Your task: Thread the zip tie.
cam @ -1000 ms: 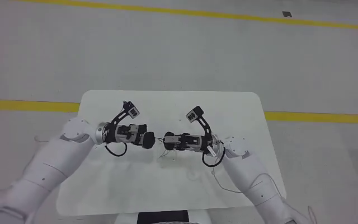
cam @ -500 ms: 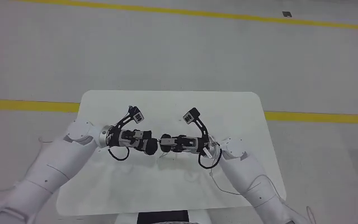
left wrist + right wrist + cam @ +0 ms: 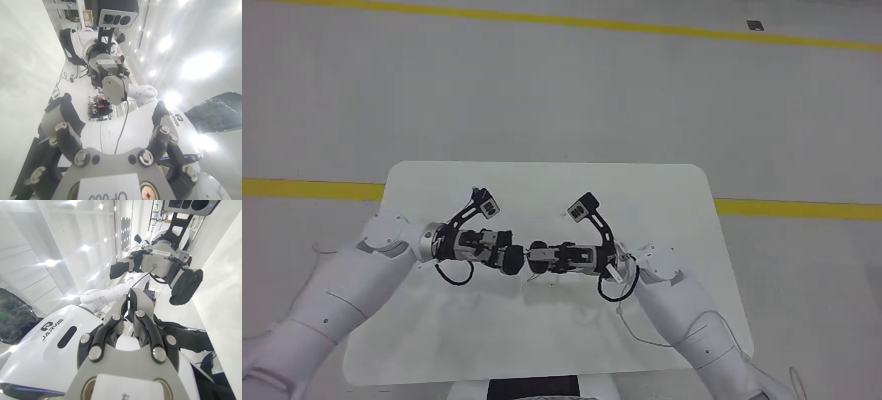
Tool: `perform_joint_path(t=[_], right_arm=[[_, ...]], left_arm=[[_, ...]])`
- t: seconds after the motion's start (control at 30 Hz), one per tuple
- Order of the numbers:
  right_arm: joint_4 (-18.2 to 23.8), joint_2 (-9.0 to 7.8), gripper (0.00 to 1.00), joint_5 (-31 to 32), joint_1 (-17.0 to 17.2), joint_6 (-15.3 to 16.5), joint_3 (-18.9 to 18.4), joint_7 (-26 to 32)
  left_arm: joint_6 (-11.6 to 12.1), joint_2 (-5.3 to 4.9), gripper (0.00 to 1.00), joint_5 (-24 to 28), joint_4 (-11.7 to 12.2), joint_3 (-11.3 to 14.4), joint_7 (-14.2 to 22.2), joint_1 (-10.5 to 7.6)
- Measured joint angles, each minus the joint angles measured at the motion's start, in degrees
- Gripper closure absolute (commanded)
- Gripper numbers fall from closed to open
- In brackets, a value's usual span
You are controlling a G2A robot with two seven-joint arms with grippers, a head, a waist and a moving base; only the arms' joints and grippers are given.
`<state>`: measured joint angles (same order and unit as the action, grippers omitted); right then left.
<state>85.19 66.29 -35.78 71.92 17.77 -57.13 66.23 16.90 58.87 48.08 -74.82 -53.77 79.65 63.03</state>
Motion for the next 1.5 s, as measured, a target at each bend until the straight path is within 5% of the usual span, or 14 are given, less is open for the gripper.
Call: perform_joint_path(t=[0.33, 1.5], right_arm=[[-1.5, 0.27, 1.00, 1.3, -1.1, -1.6, 1.1, -0.3], [-3.6, -0.31, 1.00, 10.7, -2.2, -6.1, 1.2, -3.8]], left_arm=[[0.2, -0.14, 0.45, -0.3, 0.2, 0.2, 0.0, -0.37], [-3.8, -1.30, 0.76, -9.0, 0.9, 0.5, -2.2, -0.46]])
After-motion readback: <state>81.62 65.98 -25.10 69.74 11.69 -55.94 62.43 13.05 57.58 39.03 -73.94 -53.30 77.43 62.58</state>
